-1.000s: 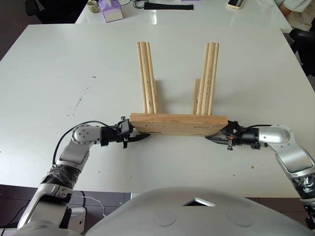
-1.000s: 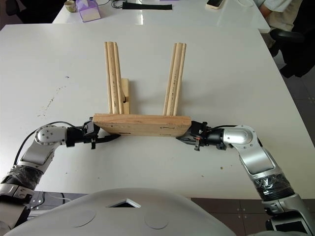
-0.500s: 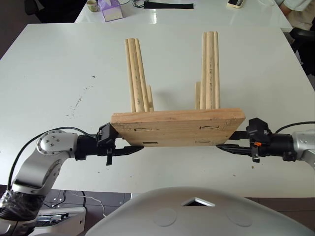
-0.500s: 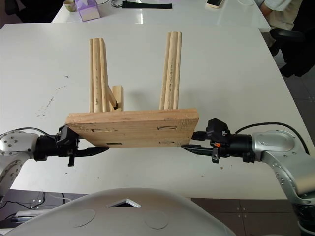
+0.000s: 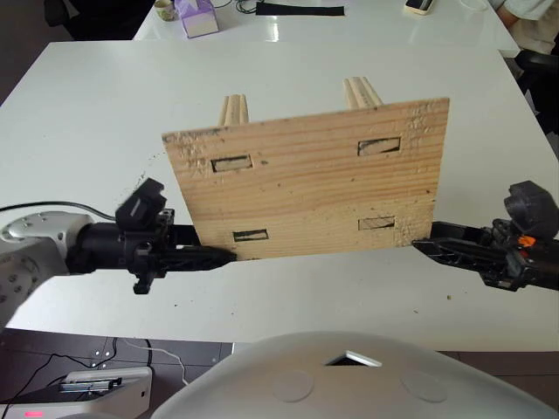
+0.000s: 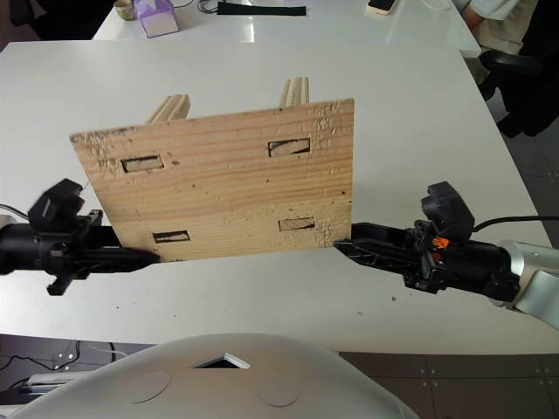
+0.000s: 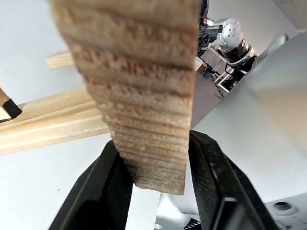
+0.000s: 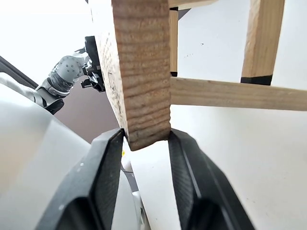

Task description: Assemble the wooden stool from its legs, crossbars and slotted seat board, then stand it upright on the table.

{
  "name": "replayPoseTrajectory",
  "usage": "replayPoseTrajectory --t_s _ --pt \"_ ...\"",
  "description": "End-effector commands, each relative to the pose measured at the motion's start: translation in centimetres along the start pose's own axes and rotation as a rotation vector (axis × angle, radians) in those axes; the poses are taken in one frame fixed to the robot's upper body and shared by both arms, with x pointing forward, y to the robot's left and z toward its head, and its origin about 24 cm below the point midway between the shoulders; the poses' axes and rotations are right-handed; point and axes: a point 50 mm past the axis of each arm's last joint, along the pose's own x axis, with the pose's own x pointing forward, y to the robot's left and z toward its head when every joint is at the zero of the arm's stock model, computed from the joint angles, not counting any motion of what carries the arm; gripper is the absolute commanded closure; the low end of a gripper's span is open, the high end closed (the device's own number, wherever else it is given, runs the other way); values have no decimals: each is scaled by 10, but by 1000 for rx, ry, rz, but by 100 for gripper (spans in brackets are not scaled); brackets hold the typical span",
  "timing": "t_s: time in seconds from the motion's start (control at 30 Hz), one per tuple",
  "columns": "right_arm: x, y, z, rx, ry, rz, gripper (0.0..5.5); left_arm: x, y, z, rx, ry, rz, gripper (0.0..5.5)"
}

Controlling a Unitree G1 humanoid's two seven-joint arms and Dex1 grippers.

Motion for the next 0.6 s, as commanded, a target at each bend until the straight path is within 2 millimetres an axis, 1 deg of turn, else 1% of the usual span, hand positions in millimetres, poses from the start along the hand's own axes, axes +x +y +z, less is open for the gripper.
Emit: replayPoseTrajectory --t_s 0.03,0.17,0.3,0.37,0.5,0.6 --pt "23 49 17 8 56 262 409 15 -39 72 19 47 -33 383" --pt "15 46 26 35 125 270 409 15 -37 66 -110 99 -27 383" --pt "6 42 37 80 178 288 409 16 -34 51 -243 171 -44 383" --pt "0 42 44 134 222 310 409 14 -35 44 -311 203 -67 383" --pt "-9 47 55 281 321 369 409 7 -42 38 -449 255 -121 383" --pt "-10 45 53 342 335 383 409 7 -40 29 -510 266 -113 383"
